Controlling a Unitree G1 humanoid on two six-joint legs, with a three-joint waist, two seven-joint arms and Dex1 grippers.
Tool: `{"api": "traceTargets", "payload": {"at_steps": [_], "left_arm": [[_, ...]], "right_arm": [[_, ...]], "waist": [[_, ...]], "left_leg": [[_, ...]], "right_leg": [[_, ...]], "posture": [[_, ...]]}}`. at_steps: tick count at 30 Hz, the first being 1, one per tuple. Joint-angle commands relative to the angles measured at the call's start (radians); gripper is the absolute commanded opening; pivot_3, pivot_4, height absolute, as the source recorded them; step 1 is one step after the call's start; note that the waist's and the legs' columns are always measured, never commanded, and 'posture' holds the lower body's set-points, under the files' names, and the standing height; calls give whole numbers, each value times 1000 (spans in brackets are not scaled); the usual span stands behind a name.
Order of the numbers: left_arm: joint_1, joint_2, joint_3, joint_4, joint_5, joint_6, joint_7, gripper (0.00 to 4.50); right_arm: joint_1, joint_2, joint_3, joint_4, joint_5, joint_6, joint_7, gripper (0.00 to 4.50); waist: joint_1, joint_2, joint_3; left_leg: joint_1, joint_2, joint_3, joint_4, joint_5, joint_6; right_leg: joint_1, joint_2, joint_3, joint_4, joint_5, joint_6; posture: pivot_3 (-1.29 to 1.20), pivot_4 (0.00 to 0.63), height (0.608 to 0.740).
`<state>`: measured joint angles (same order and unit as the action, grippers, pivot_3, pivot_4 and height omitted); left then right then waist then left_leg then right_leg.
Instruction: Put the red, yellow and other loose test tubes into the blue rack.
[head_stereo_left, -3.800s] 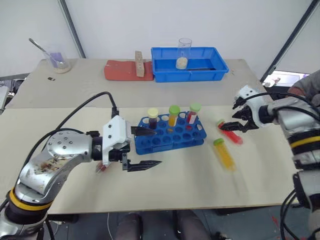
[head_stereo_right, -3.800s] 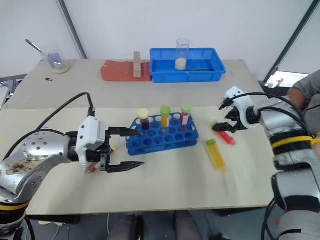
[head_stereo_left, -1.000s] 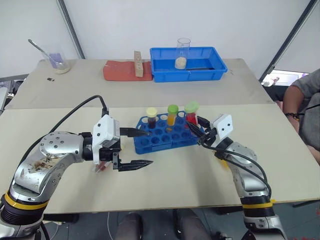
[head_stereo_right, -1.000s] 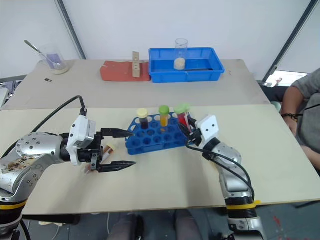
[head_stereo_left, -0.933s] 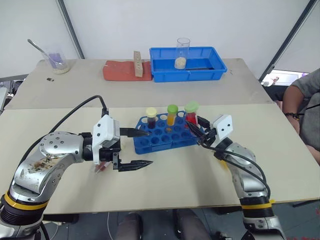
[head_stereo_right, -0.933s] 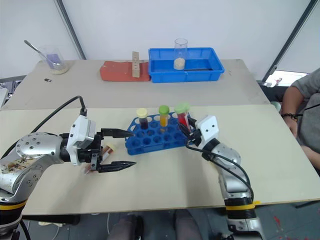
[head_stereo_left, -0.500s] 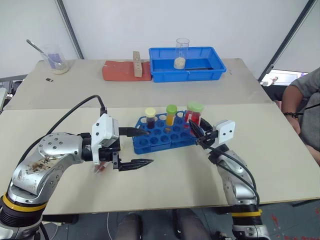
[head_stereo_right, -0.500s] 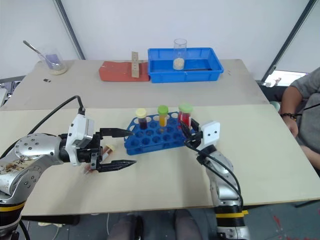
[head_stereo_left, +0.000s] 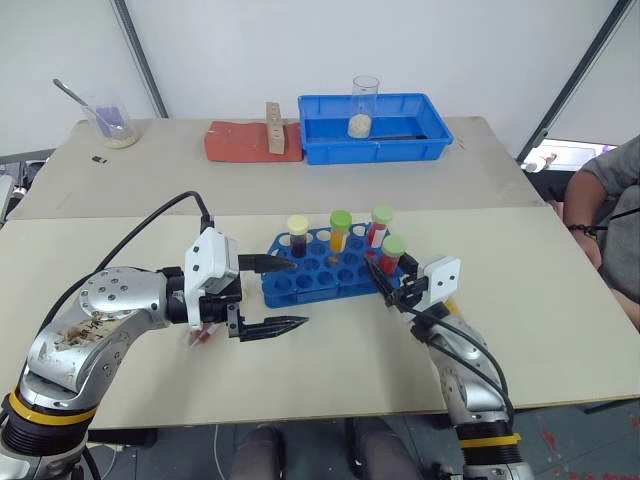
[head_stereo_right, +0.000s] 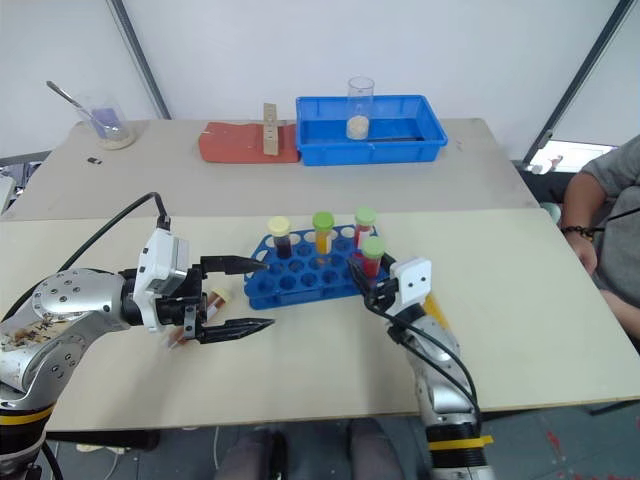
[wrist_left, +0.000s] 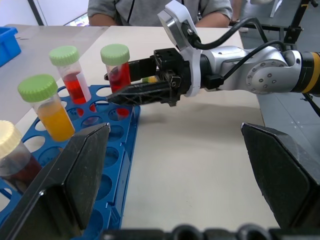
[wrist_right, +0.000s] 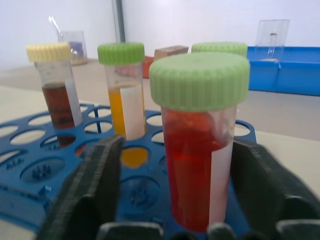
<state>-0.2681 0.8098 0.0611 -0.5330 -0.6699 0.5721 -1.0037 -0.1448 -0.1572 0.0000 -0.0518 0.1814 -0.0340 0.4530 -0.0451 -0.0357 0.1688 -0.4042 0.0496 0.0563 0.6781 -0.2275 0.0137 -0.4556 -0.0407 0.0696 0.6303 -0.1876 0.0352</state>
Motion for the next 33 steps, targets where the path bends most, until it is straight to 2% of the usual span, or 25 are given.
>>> {"api": "traceTargets", "payload": {"at_steps": [1, 6, 11, 14, 17, 21, 25, 29, 33], "left_arm": [[0, -2, 6, -17, -1, -24, -7, 4500], [8, -8, 3, -16, 11, -34, -4, 4500], [32, -9, -10, -11, 46, -70, -12, 4500], [47, -1, -21, -16, 73, -93, -26, 4500], [57, 7, -39, -12, 110, -132, -51, 4500], [47, -7, -56, -12, 118, -142, -53, 4500], [42, -21, -72, -12, 126, -149, -51, 4500], [39, -31, -89, -13, 133, -159, -53, 4500], [37, -40, -103, -22, 132, -160, -51, 4500]], "right_arm": [[19, -60, -6, -84, 0, 38, 20, 4475], [95, -203, -64, -229, 36, 142, 66, 4475], [234, -362, -178, -413, 141, 243, 152, 4475], [244, -443, -231, -497, 185, 361, 155, 4475], [184, -532, -256, -568, 189, 605, 80, 4475], [34, -685, -209, -594, 221, 1017, 40, 4475], [-149, -731, -150, -516, 294, 1339, 49, 4475], [-319, -715, -87, -388, 315, 1539, 47, 4475], [-438, -719, 6, -289, 317, 1609, 60, 4475]], "waist": [[2, 0, 0], [5, 0, 0], [10, 0, 0], [2, 0, 0], [2, 0, 0], [5, 0, 0], [7, -1, 0], [7, -1, 0], [5, -1, 0]], "left_leg": [[0, 0, 0, 0, 0, 0], [0, 0, 0, 0, 0, 0], [0, 0, 0, 0, 0, 0], [1, 0, 1, 0, 0, 0], [2, 0, 1, 1, 0, 0], [1, -1, 1, 1, 0, 0], [-1, -1, -1, 0, 0, 0], [-2, -1, -1, 1, 0, 0], [-2, -1, -1, 1, 0, 0]], "right_leg": [[0, 0, 0, 0, 0, 0], [0, 0, 0, 0, -1, -1], [0, 0, 0, 0, -1, -1], [0, 0, 1, 0, -2, -3], [1, 0, 1, 0, -3, -5], [0, 0, 1, 0, -2, -5], [0, 0, 0, -2, -3, -6], [0, 0, 1, -3, -3, -5], [0, 0, 1, -4, -2, -4]], "posture": [[0, 150, 729], [0, 150, 729], [0, 150, 729], [0, 150, 729], [0, 150, 729], [0, 150, 729], [0, 150, 729], [0, 150, 729], [0, 150, 729]]}}
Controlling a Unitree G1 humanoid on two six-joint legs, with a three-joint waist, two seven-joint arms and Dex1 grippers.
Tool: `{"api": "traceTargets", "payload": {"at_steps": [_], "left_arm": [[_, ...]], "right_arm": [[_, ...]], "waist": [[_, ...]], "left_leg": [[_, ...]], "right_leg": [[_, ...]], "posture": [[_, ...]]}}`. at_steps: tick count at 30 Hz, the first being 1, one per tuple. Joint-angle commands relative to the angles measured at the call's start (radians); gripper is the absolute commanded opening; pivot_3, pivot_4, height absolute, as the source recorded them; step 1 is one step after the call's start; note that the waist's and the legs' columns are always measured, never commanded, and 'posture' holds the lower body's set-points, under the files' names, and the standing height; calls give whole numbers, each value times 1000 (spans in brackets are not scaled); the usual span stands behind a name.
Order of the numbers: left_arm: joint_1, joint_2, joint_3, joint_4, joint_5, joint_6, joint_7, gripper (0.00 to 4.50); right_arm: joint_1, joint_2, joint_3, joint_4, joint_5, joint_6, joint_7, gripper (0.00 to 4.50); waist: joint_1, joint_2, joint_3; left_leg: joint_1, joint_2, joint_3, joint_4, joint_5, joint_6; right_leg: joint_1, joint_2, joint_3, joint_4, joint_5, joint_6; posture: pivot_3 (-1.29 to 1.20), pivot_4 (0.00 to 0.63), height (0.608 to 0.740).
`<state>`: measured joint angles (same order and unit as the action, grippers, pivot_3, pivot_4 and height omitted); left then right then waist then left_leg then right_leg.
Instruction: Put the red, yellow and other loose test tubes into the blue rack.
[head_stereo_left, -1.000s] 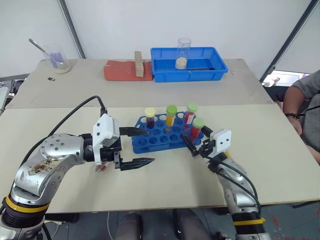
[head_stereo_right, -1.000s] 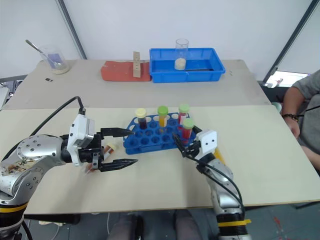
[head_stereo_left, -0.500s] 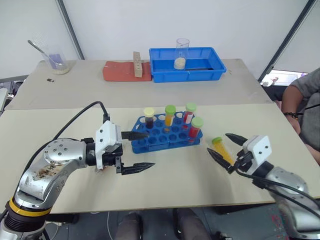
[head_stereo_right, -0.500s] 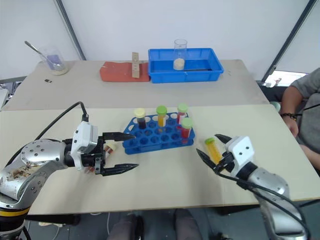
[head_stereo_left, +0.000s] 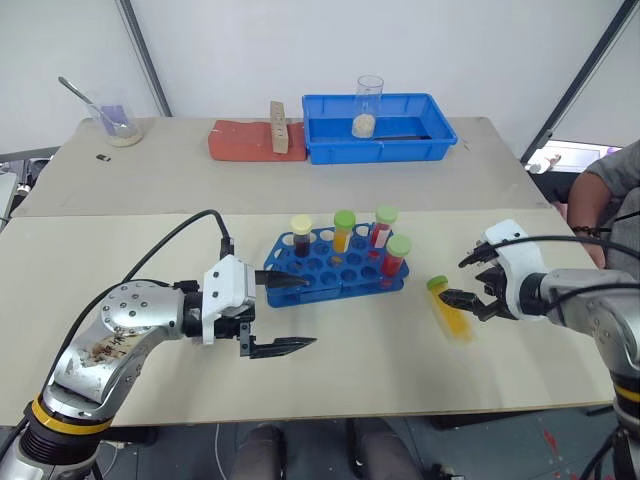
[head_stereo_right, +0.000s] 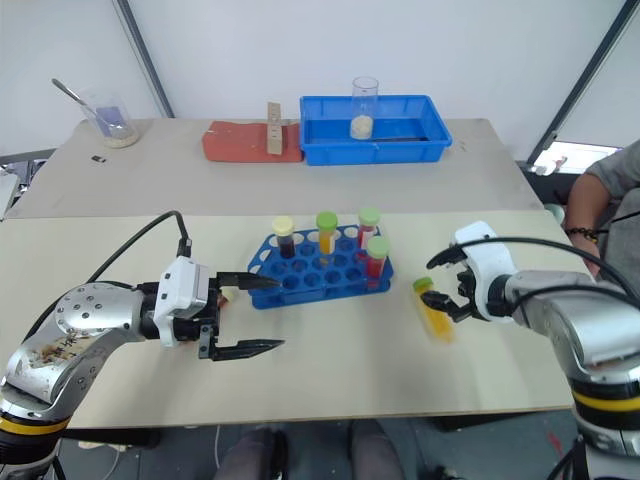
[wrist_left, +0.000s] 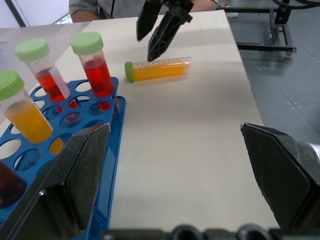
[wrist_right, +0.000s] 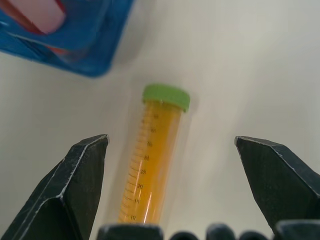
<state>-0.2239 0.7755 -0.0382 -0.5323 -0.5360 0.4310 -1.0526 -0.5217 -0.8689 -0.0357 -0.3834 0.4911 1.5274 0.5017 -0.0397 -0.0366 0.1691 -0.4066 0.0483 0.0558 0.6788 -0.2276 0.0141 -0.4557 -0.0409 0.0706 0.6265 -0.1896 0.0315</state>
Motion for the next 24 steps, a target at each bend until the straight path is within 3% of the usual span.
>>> {"api": "traceTargets", "payload": {"at_steps": [1, 9, 15, 16, 24], "left_arm": [[-7, -7, -6, -23, -2, -21, -4, 4500], [-12, -28, -36, -29, 4, -30, 1, 4500], [-9, -41, -46, -33, 12, -38, 11, 4500], [-4, -44, -48, -33, 15, -42, 14, 4500], [17, -57, -54, -40, 30, -49, 24, 4500]], "right_arm": [[-84, -7, 65, 65, 7, 53, 14, 4475], [-240, 24, 243, 266, -11, 60, 45, 4475], [-278, 8, 341, 341, -21, 38, 84, 4475], [-283, 7, 351, 354, -21, 31, 94, 3950], [-310, 10, 381, 430, -40, 12, 135, 1212]], "waist": [[-1, 0, 0], [-3, 0, 0], [-3, 0, 0], [-3, 0, 0], [-4, 0, 0]], "left_leg": [[0, 0, 0, 0, 0, 0], [0, 0, 0, 0, 0, 0], [-1, 0, 0, 0, 0, 0], [-1, 0, 0, 0, 0, 0], [0, 0, 0, 0, 0, 0]], "right_leg": [[0, 0, 0, 0, 0, 0], [0, 0, 0, 0, 2, 3], [-1, 0, 0, 0, 3, 5], [-1, 0, 0, 0, 3, 5], [0, 0, -1, 0, 3, 5]], "posture": [[0, 150, 729], [0, 150, 729], [0, 150, 729], [0, 150, 729], [0, 150, 729]]}}
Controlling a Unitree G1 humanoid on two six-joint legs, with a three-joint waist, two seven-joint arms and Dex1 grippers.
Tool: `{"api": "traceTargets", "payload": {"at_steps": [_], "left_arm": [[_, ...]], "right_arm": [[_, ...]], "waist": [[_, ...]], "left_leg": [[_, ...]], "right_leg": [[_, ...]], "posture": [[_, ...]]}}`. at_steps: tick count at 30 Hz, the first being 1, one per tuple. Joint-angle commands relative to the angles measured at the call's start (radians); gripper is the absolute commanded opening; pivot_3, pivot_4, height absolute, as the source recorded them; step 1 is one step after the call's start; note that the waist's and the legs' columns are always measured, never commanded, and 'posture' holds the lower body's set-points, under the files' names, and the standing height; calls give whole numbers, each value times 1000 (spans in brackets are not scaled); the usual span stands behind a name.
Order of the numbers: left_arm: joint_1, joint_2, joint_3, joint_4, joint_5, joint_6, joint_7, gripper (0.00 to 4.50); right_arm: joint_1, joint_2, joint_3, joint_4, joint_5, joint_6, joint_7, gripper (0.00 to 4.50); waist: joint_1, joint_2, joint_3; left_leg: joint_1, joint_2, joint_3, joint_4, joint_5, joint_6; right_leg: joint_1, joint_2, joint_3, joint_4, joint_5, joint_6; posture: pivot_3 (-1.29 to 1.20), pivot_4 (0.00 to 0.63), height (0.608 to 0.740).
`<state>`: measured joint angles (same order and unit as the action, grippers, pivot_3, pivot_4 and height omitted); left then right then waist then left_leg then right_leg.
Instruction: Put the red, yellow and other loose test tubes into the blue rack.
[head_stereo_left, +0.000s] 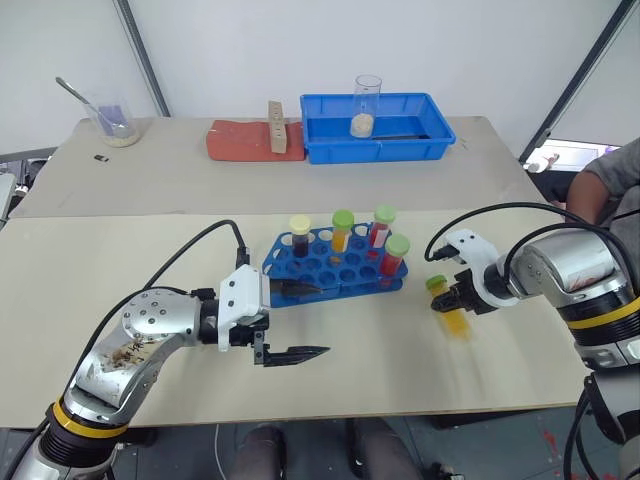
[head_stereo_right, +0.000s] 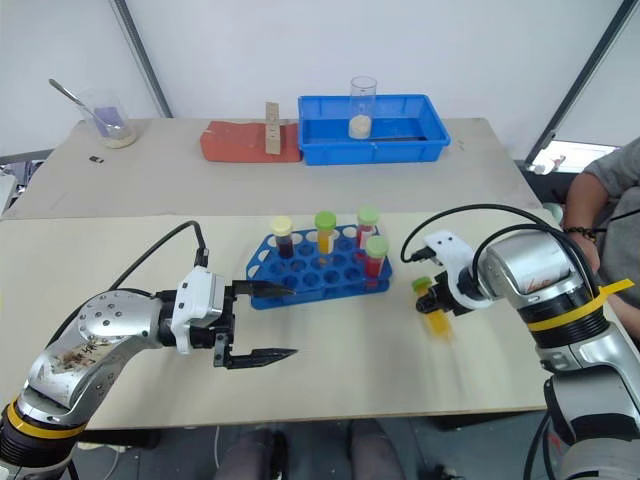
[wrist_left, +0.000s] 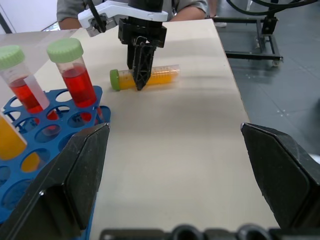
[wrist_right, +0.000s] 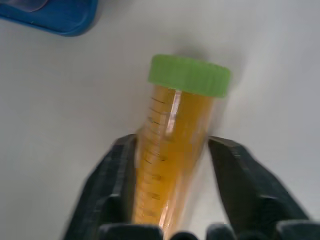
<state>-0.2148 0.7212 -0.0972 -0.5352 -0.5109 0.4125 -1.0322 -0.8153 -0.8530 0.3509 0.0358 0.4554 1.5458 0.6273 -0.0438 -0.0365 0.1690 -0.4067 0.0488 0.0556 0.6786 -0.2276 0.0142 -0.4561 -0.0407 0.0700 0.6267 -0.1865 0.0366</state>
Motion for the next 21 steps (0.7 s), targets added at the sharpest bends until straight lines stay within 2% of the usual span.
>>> {"api": "traceTargets", "payload": {"at_steps": [1, 5, 8, 11, 12, 14, 17, 21], "left_arm": [[12, -2, 6, -37, 6, -33, 4, 4500], [27, 5, 19, -34, 1, -31, 3, 4500], [48, 15, 47, -37, -21, -19, 7, 4500], [70, 20, 108, -27, -58, 9, 30, 4500], [80, 24, 137, -24, -63, 16, 42, 4500], [101, 33, 187, -21, -77, 25, 57, 4500], [131, 51, 232, -19, -84, 25, 51, 4500], [139, 75, 266, 4, -89, 21, 34, 4500]], "right_arm": [[-17, -5, -16, 13, -5, 1, 9, 1028], [-12, -27, -74, -11, 12, 49, 13, 983], [42, -81, -126, -121, 64, 65, 49, 983], [152, -130, -227, -319, 145, 58, 97, 983], [201, -126, -296, -392, 192, 62, 113, 983], [287, -79, -418, -521, 247, 29, 127, 983], [406, 57, -565, -647, 324, -90, 132, 983], [512, 230, -526, -735, 254, -427, 100, 982]], "waist": [[0, 0, 0], [1, 0, 0], [7, 0, 0], [9, 0, 0], [10, 0, 0], [7, 0, 0], [2, -1, 0], [1, 0, 0]], "left_leg": [[0, 0, 0, 0, 0, 0], [0, 0, 0, 0, 0, 0], [-1, 0, 0, 0, 0, 0], [-2, 0, 0, 0, 0, 1], [-1, 1, -1, 0, -1, 1], [-1, 1, -1, -1, -1, 2], [0, 1, -1, -1, -1, 2], [1, 1, -2, 0, -1, 2]], "right_leg": [[0, 0, 0, 0, 0, 0], [0, 0, 0, 0, 0, 0], [-1, 0, 0, 0, 0, 0], [-1, 0, 0, -1, 0, 1], [-1, 0, -1, 0, -1, 1], [-1, 0, -1, 0, -1, 1], [0, 0, -1, 0, -1, 2], [0, 1, -1, 1, -1, 1]], "posture": [[0, 150, 729], [0, 150, 729], [0, 150, 729], [0, 150, 729], [0, 150, 729], [0, 150, 729], [0, 150, 729], [0, 150, 729]]}}
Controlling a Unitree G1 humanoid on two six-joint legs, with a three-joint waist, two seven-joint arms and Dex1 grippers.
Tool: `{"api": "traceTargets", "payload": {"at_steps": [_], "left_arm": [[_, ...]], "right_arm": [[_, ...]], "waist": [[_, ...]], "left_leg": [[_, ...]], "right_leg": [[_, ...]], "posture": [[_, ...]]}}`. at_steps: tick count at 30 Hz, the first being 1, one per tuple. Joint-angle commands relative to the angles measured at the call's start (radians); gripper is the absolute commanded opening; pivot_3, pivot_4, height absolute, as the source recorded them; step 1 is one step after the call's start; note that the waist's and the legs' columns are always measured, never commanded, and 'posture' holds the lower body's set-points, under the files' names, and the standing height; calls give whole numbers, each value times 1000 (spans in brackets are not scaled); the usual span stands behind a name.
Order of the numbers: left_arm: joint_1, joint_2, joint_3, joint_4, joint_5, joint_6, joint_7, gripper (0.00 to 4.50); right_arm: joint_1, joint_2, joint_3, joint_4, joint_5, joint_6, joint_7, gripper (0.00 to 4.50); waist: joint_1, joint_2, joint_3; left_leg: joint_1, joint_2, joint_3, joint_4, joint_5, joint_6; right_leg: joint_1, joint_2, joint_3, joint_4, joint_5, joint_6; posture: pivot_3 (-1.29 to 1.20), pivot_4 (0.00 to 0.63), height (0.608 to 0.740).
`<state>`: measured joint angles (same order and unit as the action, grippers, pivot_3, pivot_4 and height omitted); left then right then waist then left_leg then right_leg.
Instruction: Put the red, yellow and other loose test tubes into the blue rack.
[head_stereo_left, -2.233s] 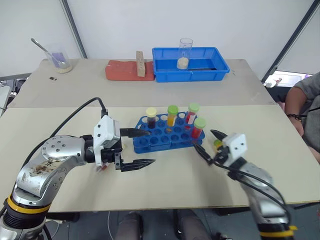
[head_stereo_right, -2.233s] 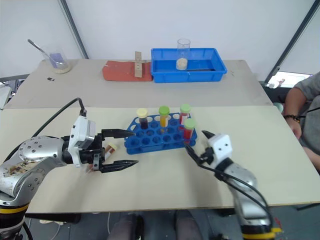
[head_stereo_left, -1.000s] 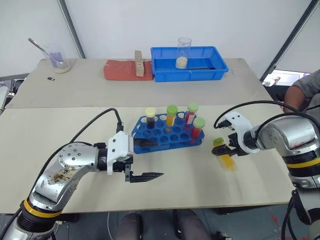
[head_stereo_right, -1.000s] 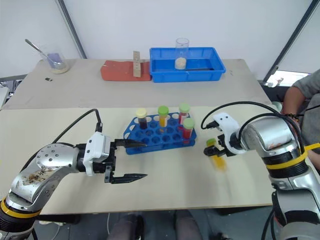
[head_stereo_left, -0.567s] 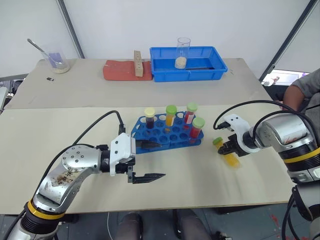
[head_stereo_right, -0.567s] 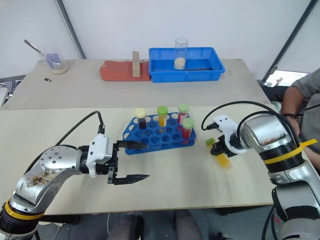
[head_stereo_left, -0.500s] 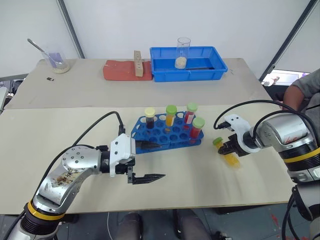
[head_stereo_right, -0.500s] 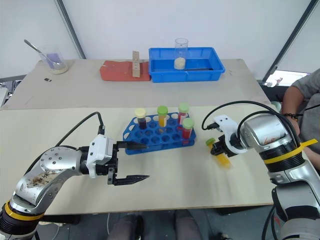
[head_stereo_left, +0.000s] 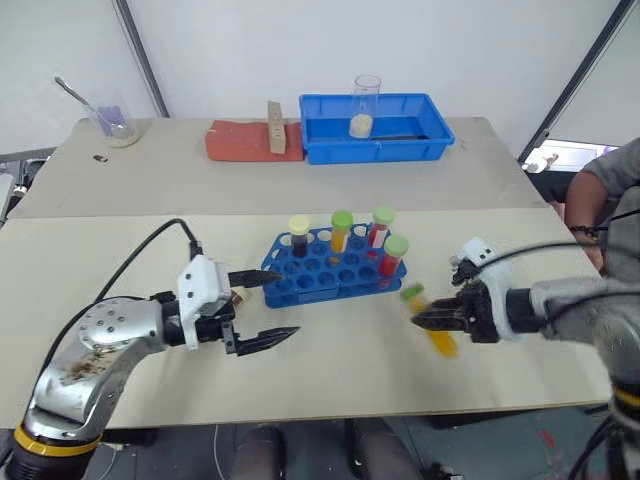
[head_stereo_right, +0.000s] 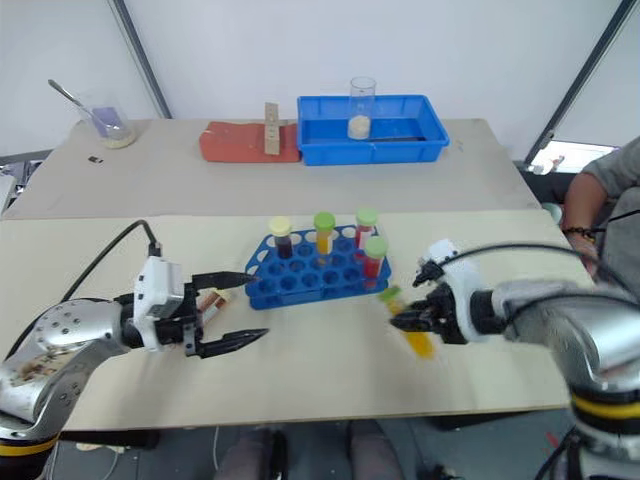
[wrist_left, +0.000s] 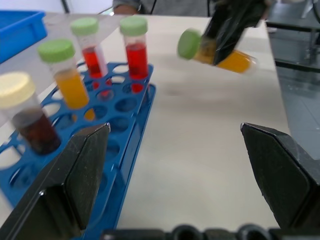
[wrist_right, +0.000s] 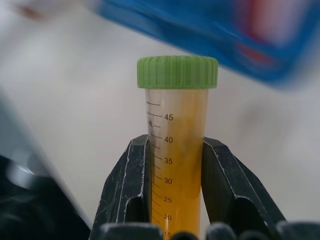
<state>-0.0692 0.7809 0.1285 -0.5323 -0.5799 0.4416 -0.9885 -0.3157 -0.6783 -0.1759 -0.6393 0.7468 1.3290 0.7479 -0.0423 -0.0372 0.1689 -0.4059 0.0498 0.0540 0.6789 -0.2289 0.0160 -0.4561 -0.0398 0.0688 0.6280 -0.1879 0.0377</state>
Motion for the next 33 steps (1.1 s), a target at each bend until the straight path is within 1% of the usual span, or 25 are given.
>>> {"api": "traceTargets", "payload": {"at_steps": [1, 5, 8, 11, 16, 20, 33], "left_arm": [[-12, 20, 45, 9, -24, -7, -14, 4500], [-39, 33, 56, 34, -29, -11, -27, 4500], [-58, 43, 55, 45, -33, -9, -43, 4500], [-79, 50, 50, 60, -34, -9, -55, 4500], [-108, 52, 39, 75, -30, -9, -71, 4500], [-120, 49, 33, 76, -27, -6, -76, 4500], [-135, 53, 37, 66, -46, 26, -86, 4500]], "right_arm": [[9, 106, 23, -49, -56, -265, -47, 982], [-5, 303, 98, 21, -141, -465, -164, 981], [0, 398, 170, 84, -243, -640, -211, 981], [7, 455, 228, 156, -330, -789, -237, 981], [21, 496, 278, 266, -439, -976, -261, 981], [35, 506, 291, 320, -487, -1067, -276, 981], [53, 563, 316, 466, -583, -1258, -328, 980]], "waist": [[0, 0, 0], [-1, 0, 0], [-1, 0, 0], [0, 0, 0], [0, 0, 0], [-1, 0, 0], [-3, 0, 0]], "left_leg": [[0, 0, 0, 0, 0, 0], [0, 0, 1, 1, 0, -1], [-1, 0, 1, 0, 0, -1], [-1, 0, 1, -1, 0, 0], [-1, 0, 1, -1, 0, -1], [0, 0, 1, -1, 0, -1], [1, 0, 1, -1, 0, -1]], "right_leg": [[0, 0, 0, 0, -1, -1], [0, -1, 1, 0, -2, -5], [-1, 0, 0, 0, -1, -3], [-1, 0, 0, 0, 0, -2], [-1, -1, 0, 0, 0, -2], [-1, -1, 0, 1, -1, -3], [-1, 0, 0, 2, 0, -3]], "posture": [[0, 150, 729], [0, 150, 729], [0, 150, 729], [0, 150, 729], [0, 150, 729], [0, 150, 729], [0, 150, 729]]}}
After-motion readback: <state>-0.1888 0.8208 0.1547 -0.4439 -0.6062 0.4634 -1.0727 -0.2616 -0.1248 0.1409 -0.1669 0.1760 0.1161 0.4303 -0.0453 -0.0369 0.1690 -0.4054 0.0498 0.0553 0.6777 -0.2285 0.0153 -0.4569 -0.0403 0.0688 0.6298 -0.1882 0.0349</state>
